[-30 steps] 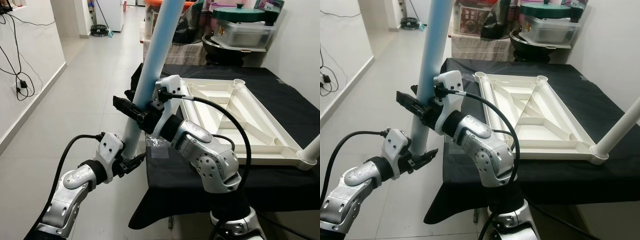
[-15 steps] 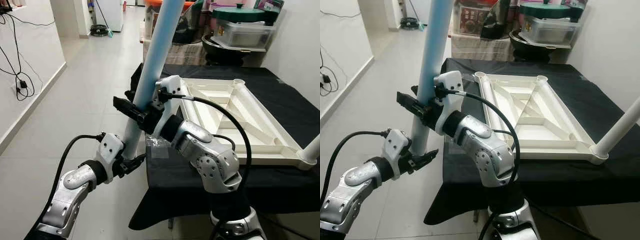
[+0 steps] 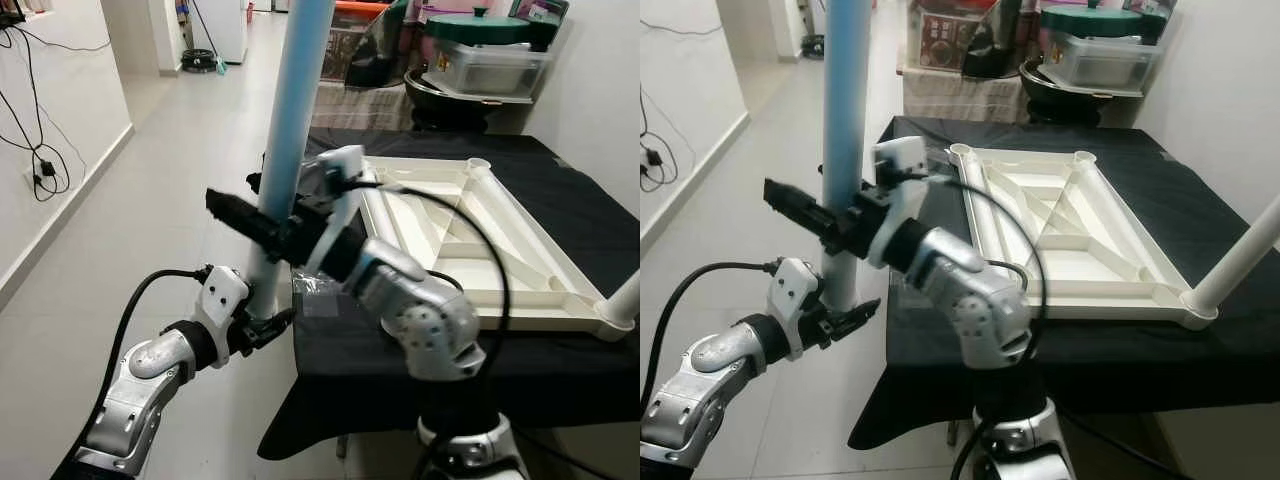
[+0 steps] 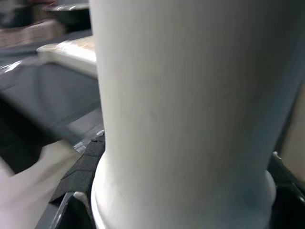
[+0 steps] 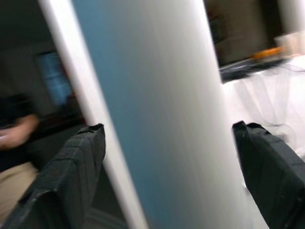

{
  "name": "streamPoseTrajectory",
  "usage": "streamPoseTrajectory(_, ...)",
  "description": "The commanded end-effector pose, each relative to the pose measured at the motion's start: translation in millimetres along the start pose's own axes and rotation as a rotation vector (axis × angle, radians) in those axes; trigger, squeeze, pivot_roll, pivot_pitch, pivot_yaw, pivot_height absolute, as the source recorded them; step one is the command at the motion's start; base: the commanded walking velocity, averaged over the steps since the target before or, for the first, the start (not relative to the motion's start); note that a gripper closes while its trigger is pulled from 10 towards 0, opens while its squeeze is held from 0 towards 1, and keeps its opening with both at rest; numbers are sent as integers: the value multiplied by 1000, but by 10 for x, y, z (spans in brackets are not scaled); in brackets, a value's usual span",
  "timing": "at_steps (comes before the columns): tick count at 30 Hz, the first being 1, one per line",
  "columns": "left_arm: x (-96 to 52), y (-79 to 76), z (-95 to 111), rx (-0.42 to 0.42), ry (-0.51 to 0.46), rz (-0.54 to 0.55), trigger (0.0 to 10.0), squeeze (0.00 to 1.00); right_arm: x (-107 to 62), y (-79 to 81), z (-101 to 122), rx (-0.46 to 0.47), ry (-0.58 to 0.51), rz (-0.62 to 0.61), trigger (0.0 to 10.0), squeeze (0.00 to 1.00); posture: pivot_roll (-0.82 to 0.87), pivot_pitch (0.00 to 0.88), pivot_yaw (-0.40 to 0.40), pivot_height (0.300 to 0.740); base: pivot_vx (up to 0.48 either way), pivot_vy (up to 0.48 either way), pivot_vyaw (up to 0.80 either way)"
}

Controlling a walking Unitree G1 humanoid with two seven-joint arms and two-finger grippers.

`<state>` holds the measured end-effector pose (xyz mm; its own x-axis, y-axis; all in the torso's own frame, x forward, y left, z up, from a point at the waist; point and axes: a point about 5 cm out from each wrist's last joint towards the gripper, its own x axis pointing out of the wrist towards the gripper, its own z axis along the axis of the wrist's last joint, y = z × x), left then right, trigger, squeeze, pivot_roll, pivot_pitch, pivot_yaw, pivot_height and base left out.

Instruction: Building children table

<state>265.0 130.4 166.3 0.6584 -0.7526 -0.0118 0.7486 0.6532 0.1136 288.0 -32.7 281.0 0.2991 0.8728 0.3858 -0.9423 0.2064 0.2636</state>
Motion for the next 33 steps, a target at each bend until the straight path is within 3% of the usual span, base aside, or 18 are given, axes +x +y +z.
streamPoseTrajectory(1,15,-127,66,-18,-17,-92,10000,0,-25,20,-33,38,21,70,10000,1000,107,0,-84,740,0,0,0)
streamPoseTrajectory(2,15,-127,66,-18,-17,-92,10000,0,-25,20,-33,38,21,70,10000,1000,107,0,-84,740,0,0,0)
streamPoseTrajectory(4,-61,-298,47,-18,25,-218,10000,0,-84,10,-70,-14,103,129,10000,1000,111,0,-86,740,0,0,0)
streamPoseTrajectory(6,-61,-298,47,-18,25,-218,10000,0,-84,10,-70,-14,103,129,10000,1000,111,0,-86,740,0,0,0)
streamPoseTrajectory(9,-197,-355,-41,-14,92,-282,10000,0,-148,-16,-70,-59,169,172,10000,1000,116,0,-88,740,0,0,0)
streamPoseTrajectory(10,-270,-361,-80,-13,126,-305,10000,0,-188,-42,-66,-78,203,189,10000,0,120,0,-90,740,0,0,0)
streamPoseTrajectory(14,-352,-369,-122,-8,171,-331,10000,0,-239,-72,-47,-96,243,212,10000,0,122,0,-93,740,0,0,0)
streamPoseTrajectory(15,-372,-371,-137,-8,184,-334,10000,0,-251,-73,-31,-107,252,225,8275,0,121,0,-93,740,0,0,0)
streamPoseTrajectory(16,-372,-371,-137,-8,184,-334,10000,0,-251,-73,-31,-107,252,225,8275,0,121,0,-93,740,0,0,0)
streamPoseTrajectory(17,-387,-368,-143,-12,193,-333,10000,0,-263,-71,-14,-115,258,240,1608,0,117,0,-92,740,0,0,0)
streamPoseTrajectory(18,-393,-366,-147,-15,199,-330,10000,0,-275,-67,1,-114,257,252,0,0,116,0,-92,740,0,0,0)
streamPoseTrajectory(33,-383,-337,-157,8,203,-321,10000,0,-356,45,-18,-3,198,338,0,0,105,0,-84,740,0,0,0)
